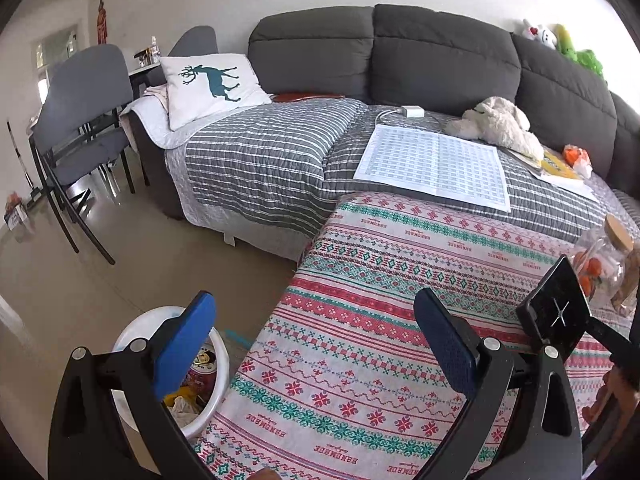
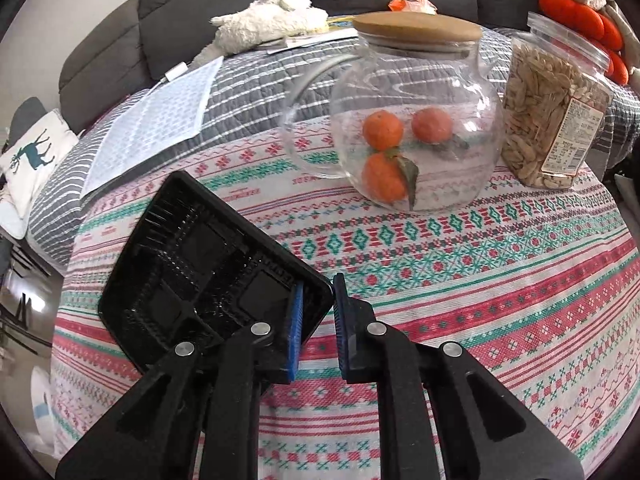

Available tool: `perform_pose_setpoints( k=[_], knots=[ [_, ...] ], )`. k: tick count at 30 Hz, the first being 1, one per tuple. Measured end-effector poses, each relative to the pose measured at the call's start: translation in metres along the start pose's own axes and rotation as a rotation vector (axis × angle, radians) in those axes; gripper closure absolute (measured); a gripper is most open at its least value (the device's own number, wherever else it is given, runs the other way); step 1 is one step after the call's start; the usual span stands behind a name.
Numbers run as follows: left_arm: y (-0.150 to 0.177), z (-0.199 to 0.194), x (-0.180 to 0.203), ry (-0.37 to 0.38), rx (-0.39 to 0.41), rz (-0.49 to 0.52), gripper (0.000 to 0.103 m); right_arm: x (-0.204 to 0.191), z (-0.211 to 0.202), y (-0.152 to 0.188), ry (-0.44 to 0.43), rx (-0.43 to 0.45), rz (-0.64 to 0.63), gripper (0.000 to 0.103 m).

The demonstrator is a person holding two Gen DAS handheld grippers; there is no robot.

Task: Collect trash
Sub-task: 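Lift the black tray and carry it over the white bin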

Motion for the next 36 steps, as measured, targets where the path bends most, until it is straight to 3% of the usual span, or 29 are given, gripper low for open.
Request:
perform_pose_setpoints(
  k=[10,25,36],
  knots=[
    [-0.004,-0.004,-0.022,-0.003,0.004,-0.038,0.007,-0.025,-0.010,0.004,-0.012,0.004,-0.015,0.092],
    [-0.005,-0.009,-0.062,-0.024,0.017,-0.090,0.007,-0.070,-0.022,0.016,-0.110,-0.021,-0.005,0.092],
    [-0.009,-0.007,-0.129,-0.093,0.035,-0.169,0.007,-0.148,-0.025,0.032,-0.205,-0.043,-0.088,0.092]
  ],
)
Point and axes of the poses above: each gripper's, at about its wrist camera, not at the fingertips, and z roughly the way its jaws point, x to its right, y to its underside, the point moved 8 cm from there along z, roughly the way its jaws point, and after that the axes turned 9 degrees about -y, right-handed, at the moved point
